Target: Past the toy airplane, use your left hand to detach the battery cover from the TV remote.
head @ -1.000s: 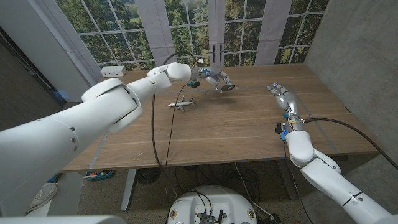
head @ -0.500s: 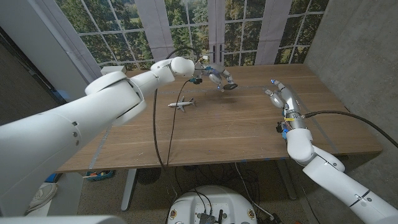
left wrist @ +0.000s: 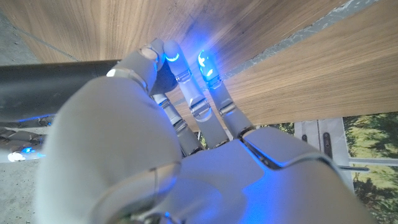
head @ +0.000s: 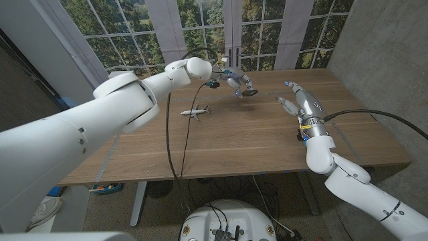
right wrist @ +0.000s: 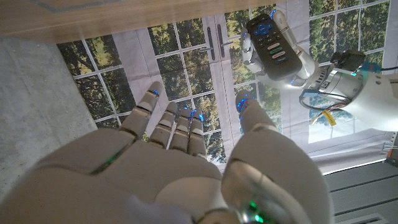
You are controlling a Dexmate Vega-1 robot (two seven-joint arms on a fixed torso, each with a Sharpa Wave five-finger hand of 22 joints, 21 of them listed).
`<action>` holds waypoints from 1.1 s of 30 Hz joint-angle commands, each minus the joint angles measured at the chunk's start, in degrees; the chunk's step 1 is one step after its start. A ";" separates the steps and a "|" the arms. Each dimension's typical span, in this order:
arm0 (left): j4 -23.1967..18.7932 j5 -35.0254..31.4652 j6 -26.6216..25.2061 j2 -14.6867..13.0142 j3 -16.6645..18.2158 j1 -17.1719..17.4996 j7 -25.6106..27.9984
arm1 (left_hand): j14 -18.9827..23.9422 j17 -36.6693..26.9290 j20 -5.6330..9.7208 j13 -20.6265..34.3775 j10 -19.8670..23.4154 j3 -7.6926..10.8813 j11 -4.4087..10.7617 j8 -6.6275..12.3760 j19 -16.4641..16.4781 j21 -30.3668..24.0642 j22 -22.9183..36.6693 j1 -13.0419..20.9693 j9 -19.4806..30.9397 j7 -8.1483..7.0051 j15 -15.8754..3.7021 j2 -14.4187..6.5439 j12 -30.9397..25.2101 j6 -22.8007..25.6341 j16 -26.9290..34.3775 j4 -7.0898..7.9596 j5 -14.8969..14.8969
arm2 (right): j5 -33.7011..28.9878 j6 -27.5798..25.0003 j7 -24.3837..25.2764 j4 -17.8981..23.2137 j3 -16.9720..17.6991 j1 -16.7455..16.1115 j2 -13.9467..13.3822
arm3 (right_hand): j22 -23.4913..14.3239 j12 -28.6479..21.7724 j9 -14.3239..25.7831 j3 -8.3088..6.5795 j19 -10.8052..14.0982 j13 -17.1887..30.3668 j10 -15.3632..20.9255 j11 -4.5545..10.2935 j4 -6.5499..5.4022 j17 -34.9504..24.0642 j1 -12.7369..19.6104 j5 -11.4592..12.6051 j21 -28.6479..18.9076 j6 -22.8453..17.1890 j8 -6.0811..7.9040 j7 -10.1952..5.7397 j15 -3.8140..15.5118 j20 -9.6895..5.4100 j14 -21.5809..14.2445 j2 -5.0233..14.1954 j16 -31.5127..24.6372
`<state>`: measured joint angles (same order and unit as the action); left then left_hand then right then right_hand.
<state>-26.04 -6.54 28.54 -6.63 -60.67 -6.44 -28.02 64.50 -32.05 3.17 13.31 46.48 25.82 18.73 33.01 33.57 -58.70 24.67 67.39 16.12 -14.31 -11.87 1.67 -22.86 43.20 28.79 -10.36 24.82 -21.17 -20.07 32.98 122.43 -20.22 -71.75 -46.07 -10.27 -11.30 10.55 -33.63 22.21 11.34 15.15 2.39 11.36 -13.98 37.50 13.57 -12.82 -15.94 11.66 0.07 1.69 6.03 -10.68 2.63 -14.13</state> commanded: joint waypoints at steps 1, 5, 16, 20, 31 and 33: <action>0.97 0.52 0.89 1.10 -0.45 -1.04 -0.80 | 0.35 -0.21 2.59 18.86 23.71 0.47 -8.58 0.11 -0.31 -0.54 -0.08 0.06 0.27 14.60 -1.73 -0.70 -3.89 15.02 -0.11 0.36 0.44 | -10.67 -5.29 -2.09 2.34 -4.12 2.40 -2.78 | -0.26 -0.40 0.16 -0.28 0.85 0.30 0.37 1.13 -0.08 -0.14 1.80 -0.30 -0.51 -0.56 0.54 -0.85 0.64 0.10 -0.34 -0.59 -0.47; 0.41 0.72 0.96 0.99 -0.35 -1.02 -1.31 | 0.31 -0.32 2.61 18.82 23.89 0.51 -8.60 0.03 -0.39 -0.87 -0.16 0.05 0.33 14.55 -1.74 -0.71 -3.77 15.00 -0.20 0.36 0.57 | -13.25 -5.84 -2.87 2.52 -5.06 3.02 -3.23 | -0.28 -0.52 0.18 -0.21 1.27 0.34 0.73 1.74 -0.12 -0.21 3.04 -0.64 -0.59 -0.76 0.63 -1.45 1.00 -0.02 -0.63 -1.21 -0.65; -2.40 1.42 0.36 -0.14 0.33 -0.53 -3.70 | 0.42 -0.74 2.62 19.11 23.99 0.62 -8.53 -0.26 -0.89 -2.04 -0.55 -0.01 0.47 14.63 -1.74 -0.61 -3.31 15.20 -0.46 0.35 1.02 | -20.64 -7.18 -6.01 2.62 -7.75 5.06 -4.18 | -0.33 -0.57 0.20 -0.01 1.72 0.42 1.08 2.59 -0.29 -0.41 5.51 -1.38 -0.61 -1.11 0.73 -2.55 1.83 -0.60 -0.76 -2.22 -0.90; -5.56 1.35 -0.62 -1.54 0.68 0.17 -4.75 | 0.48 -0.85 2.68 19.23 23.96 0.65 -8.55 -0.33 -1.02 -2.39 -0.68 -0.05 0.63 14.55 -1.74 -0.61 -3.18 15.14 -0.53 0.36 1.14 | -22.91 -7.35 -7.79 2.38 -8.70 6.00 -4.39 | -0.35 -0.56 0.20 0.05 1.74 0.43 1.11 2.63 -0.36 -0.47 6.02 -1.52 -0.58 -1.14 0.72 -2.64 2.03 -0.87 -0.78 -2.37 -0.96; -13.64 0.80 -4.28 -5.03 1.83 2.12 -6.44 | 0.58 -1.18 2.67 19.42 24.12 0.77 -8.60 -0.55 -1.41 -3.38 -1.10 -0.11 0.83 14.52 -1.74 -0.49 -2.78 15.28 -0.78 0.35 1.46 | -29.18 -8.02 -13.12 2.05 -10.93 8.31 -4.79 | -0.38 -0.48 0.22 0.01 1.84 0.47 0.97 2.60 -0.45 -0.64 7.50 -1.71 -0.55 -1.20 0.69 -3.11 2.46 -1.29 -0.67 -2.41 -1.07; -14.60 0.73 -4.78 -5.44 2.01 2.39 -6.66 | 0.57 -1.26 2.69 19.51 24.08 0.79 -8.60 -0.60 -1.53 -3.55 -1.19 -0.13 0.88 14.65 -1.75 -0.49 -2.69 15.28 -0.83 0.37 1.51 | -29.92 -7.81 -13.70 1.83 -11.16 8.66 -4.68 | -0.38 -0.42 0.22 -0.04 1.94 0.48 0.82 2.73 -0.42 -0.67 7.92 -1.71 -0.57 -1.16 0.66 -3.38 2.53 -1.42 -0.62 -2.38 -1.08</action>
<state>-34.50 -5.37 26.78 -9.46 -59.65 -5.59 -32.94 64.89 -33.08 2.94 13.31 46.48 25.97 18.73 32.55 32.33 -61.87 23.39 67.11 16.78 -14.30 -12.09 1.64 -22.87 43.21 28.17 -10.37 25.95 -45.23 -27.25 23.51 124.79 -29.10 -65.39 -50.42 -10.56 -11.70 10.54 -33.45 24.05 11.60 15.96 4.63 11.05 -14.53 44.68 12.02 -13.15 -16.95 12.09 -2.82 1.95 5.01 -10.96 0.34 -14.84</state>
